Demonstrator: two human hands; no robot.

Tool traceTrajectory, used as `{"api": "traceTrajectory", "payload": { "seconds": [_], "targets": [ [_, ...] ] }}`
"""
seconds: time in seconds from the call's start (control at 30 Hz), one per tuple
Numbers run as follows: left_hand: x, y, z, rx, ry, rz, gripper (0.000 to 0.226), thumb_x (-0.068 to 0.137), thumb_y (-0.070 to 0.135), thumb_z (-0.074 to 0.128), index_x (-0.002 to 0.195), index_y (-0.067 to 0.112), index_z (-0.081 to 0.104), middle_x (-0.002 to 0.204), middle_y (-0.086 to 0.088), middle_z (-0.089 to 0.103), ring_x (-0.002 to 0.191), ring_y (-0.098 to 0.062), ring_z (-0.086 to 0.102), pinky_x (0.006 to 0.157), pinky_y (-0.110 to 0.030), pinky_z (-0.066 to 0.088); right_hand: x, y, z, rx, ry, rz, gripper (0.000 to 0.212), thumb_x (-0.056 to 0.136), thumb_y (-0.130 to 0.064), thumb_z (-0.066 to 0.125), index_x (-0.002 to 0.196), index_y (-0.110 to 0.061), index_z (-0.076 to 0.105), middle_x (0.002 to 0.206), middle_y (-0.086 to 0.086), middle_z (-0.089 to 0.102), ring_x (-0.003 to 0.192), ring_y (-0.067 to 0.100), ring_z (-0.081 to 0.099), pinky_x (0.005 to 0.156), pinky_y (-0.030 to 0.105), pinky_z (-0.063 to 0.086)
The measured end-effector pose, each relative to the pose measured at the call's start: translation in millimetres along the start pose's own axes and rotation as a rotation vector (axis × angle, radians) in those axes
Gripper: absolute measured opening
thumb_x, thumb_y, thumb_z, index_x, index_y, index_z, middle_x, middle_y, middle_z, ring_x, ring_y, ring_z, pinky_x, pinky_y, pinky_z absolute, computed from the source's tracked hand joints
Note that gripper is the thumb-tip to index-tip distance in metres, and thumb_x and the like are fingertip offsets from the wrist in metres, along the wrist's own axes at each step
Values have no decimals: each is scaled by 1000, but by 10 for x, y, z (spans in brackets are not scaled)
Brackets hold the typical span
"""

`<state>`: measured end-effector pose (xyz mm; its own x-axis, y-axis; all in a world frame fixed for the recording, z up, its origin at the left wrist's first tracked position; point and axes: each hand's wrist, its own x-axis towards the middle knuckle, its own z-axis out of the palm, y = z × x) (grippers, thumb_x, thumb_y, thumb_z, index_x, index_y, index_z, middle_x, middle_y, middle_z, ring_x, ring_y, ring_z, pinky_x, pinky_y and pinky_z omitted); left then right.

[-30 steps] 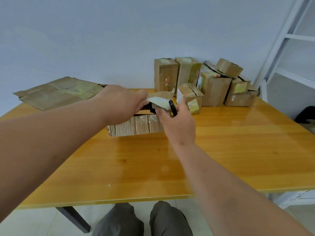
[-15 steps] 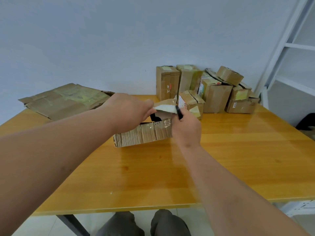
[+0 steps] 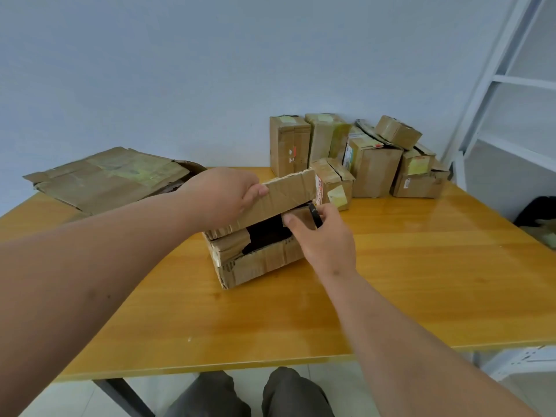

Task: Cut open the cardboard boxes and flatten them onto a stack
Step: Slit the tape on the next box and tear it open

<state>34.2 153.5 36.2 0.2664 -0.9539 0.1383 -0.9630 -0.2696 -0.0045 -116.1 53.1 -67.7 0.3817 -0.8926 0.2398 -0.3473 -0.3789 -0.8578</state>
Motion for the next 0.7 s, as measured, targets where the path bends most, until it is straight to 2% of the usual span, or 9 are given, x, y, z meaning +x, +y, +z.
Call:
{"api": "traceTrajectory", "payload": {
  "seconds": [0.1,0.17,0.23,0.37,0.43,0.5,0.53,0.63,0.7],
  "targets": [
    [-13,43,-9,-2,0,12,41,105,44,24,84,17,46,76,0,53,67,-12,48,54,-22,30,29,-3,69,-130,13,64,76,69,-65,73,126,-29,38,103,-8,58,86,15,61,66,36,54],
    [-30,65,-9,-13,14,21,40,104,44,23,77,21,41,73,1,50,64,-10,45,53,-22,28,35,-11,117,-187,36,57,84,67,-62,76,131,-27,33,110,-5,55,89,18,61,64,34,52],
    [-53,79,1,-38,20,20,40,104,44,24,74,23,39,70,2,48,62,-9,43,53,-22,27,30,-22,147,-232,44,58,84,70,-55,77,132,-25,31,117,-3,51,91,21,61,63,33,48],
    [-64,77,40,-12,8,-9,39,105,44,24,73,24,37,69,3,47,61,-8,42,52,-23,27,69,-13,149,-239,-16,171,72,74,-34,76,128,-23,30,113,0,47,81,24,61,56,32,47],
    [-52,60,56,11,1,-30,39,105,43,24,74,24,37,70,3,48,61,-8,43,52,-23,28,90,29,113,-165,-88,259,55,76,-26,73,117,-20,36,102,2,53,73,22,60,52,32,46],
    [-37,39,72,33,-18,-45,39,105,43,23,77,23,40,71,3,49,62,-8,44,53,-22,29,69,109,64,-86,-179,275,33,80,-17,65,107,-19,46,91,3,59,68,19,56,52,31,43],
    [-30,32,87,41,-32,-51,38,105,43,23,80,21,42,72,4,49,63,-7,44,53,-21,29,47,151,37,-70,-210,263,29,81,-13,62,106,-20,50,89,2,60,68,18,55,52,30,42],
    [-27,47,122,29,-44,-57,37,105,43,24,88,19,47,72,5,49,63,-6,43,55,-23,30,-5,200,-8,-79,-199,230,25,84,-8,56,103,-24,53,85,0,59,69,17,54,52,29,38],
    [-35,82,132,29,-45,-53,37,105,43,24,91,19,48,72,5,49,64,-6,43,56,-24,32,-12,188,7,-139,-149,227,18,86,-11,54,99,-24,53,81,0,59,68,17,54,50,28,36]
  ]
}}
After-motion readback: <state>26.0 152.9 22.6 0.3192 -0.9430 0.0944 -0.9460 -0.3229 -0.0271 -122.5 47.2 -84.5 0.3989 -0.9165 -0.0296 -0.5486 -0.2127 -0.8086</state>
